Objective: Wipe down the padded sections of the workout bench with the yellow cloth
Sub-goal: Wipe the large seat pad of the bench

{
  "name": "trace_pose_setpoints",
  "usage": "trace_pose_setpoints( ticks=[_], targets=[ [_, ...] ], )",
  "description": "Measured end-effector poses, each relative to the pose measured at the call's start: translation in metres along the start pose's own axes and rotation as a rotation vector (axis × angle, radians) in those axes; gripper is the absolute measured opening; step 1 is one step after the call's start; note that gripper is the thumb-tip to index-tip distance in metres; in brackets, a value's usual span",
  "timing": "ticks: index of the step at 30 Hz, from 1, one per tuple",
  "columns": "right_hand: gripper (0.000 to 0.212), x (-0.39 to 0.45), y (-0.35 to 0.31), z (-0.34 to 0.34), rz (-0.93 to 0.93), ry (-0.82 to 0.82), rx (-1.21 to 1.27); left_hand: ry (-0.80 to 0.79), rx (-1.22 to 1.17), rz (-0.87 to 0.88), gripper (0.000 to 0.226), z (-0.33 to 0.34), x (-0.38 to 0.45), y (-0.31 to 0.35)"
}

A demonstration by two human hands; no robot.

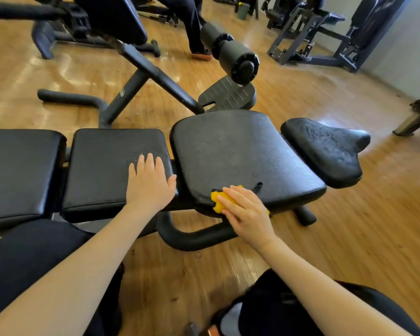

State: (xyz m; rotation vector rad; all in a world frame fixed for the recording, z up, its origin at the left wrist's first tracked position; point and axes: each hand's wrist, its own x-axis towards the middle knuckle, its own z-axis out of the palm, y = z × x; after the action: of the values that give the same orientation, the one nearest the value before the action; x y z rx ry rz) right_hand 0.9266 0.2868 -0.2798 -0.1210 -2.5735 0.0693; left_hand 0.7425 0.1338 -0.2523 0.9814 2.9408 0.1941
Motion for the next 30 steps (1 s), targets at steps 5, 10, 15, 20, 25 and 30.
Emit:
trace_pose_setpoints(
  ticks=[5, 10, 15, 20, 25, 30],
  targets=[
    [0.032, 0.021, -0.024, 0.022, -0.315, -0.142, -0.149, 0.000, -0.013, -0.002, 0.063, -0.001, 0.000, 0.001],
    [0.037, 0.003, 0.020, 0.007, -0.464, -0.141, -0.117, 0.008, -0.028, 0.050, 0.064, -0.004, -0.005, 0.019],
    [0.030, -0.028, 0.068, -0.020, -0.261, -0.135, -0.092, -0.163, -0.102, 0.503, 0.061, -0.009, -0.019, 0.051],
    [0.033, -0.049, 0.063, -0.022, 0.026, -0.048, -0.046, -0.246, 0.029, 0.569, 0.074, 0.003, -0.031, 0.052],
    [0.034, -0.024, 0.018, 0.005, -0.109, -0.012, -0.083, -0.263, 0.036, 0.570, 0.095, 0.005, -0.031, 0.051],
    [0.039, -0.023, 0.043, -0.002, -0.208, -0.042, -0.124, -0.282, 0.072, 0.522, 0.095, 0.000, -0.033, 0.059]
  ],
)
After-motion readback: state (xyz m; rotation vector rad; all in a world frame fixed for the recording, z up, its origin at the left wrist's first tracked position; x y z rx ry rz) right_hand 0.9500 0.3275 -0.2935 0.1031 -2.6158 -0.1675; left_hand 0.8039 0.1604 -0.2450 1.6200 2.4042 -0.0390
